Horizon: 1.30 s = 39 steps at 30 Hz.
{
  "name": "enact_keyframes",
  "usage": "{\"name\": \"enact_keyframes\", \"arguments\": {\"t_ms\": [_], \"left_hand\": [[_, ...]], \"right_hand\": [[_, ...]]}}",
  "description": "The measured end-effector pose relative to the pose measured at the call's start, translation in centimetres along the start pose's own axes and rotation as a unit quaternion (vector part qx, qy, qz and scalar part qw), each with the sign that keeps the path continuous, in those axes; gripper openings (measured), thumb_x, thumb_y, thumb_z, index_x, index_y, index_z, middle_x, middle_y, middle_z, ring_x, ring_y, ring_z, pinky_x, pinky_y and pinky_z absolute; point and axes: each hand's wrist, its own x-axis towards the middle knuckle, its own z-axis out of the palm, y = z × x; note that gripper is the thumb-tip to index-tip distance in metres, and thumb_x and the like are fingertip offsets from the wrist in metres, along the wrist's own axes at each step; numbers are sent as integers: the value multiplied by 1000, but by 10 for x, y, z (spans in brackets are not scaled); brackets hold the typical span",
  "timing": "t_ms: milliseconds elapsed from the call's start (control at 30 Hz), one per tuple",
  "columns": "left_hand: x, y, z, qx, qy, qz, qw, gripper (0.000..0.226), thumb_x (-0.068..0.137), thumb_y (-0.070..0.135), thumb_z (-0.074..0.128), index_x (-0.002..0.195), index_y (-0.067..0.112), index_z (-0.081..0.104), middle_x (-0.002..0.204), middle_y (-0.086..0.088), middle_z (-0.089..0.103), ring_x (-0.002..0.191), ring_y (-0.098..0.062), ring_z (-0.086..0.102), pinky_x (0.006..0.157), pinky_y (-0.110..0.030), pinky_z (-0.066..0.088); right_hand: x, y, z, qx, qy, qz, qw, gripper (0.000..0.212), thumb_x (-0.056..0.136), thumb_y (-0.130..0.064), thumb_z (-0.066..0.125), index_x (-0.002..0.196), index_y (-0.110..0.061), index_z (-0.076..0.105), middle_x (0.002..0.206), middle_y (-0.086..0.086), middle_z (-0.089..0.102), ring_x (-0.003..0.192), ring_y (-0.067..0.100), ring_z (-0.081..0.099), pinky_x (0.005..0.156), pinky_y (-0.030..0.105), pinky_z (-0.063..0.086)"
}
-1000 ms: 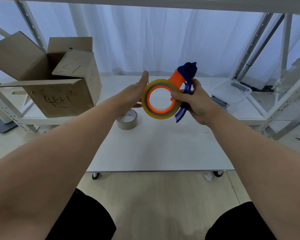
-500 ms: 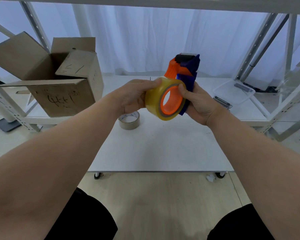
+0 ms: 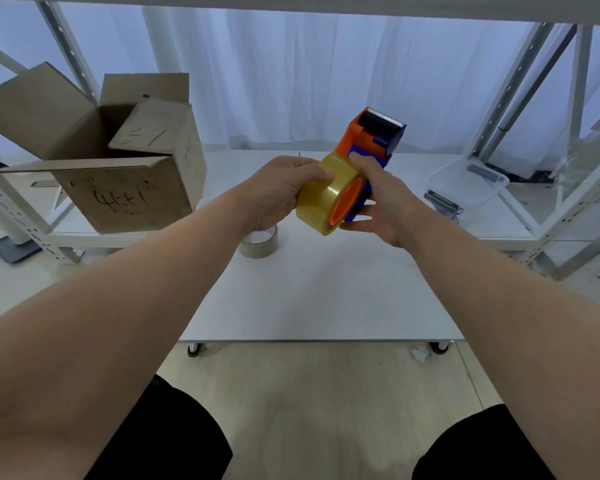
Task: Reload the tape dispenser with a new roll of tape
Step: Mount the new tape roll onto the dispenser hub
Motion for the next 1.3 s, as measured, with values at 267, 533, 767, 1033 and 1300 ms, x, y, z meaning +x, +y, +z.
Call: {"name": "enact_keyframes", "arguments": {"t_ms": [267,533,767,1033,1300], "left_hand": [[-3,3,3,-26,30,-19,999,42,71,16,57,110,2,57,111,-20,58,99,-29,58,97,-45,47],[2,3,7,-14,87,-47,995,8,86,18,54,93,15,54,108,-13,58,104,-31,58,95,-43,49],[2,-3,12,55,119,-48,990,46,86,53,55,114,16,55,112,-5,65,100,-25,63,92,-41,51],[-4,0,-4,40,34,-39,998,40,86,38,63,113,9,62,113,-11,68,105,-31,64,96,-49,49],[-8,0,-8,11,-57,9,998,35,94,20,52,128,29,52,133,0,55,117,-21,55,96,-35,48]], "right_hand": [[-3,1,6,-4,25,8,1000,57,85,-53,57,132,-23,43,122,7,58,106,32,61,85,51,55],[-5,2,11,-40,55,-64,996,53,87,-46,58,130,-23,36,125,2,54,107,26,59,75,38,56],[-10,2,13,-108,14,-136,985,36,91,-40,57,121,-28,40,110,-8,57,91,6,60,66,22,53],[-8,4,1,-175,30,-80,981,42,101,-44,28,128,-18,46,111,5,62,96,24,63,67,38,59],[-2,5,-8,-178,79,-59,979,39,101,-42,30,117,-15,52,103,9,64,88,32,66,61,42,60]]}}
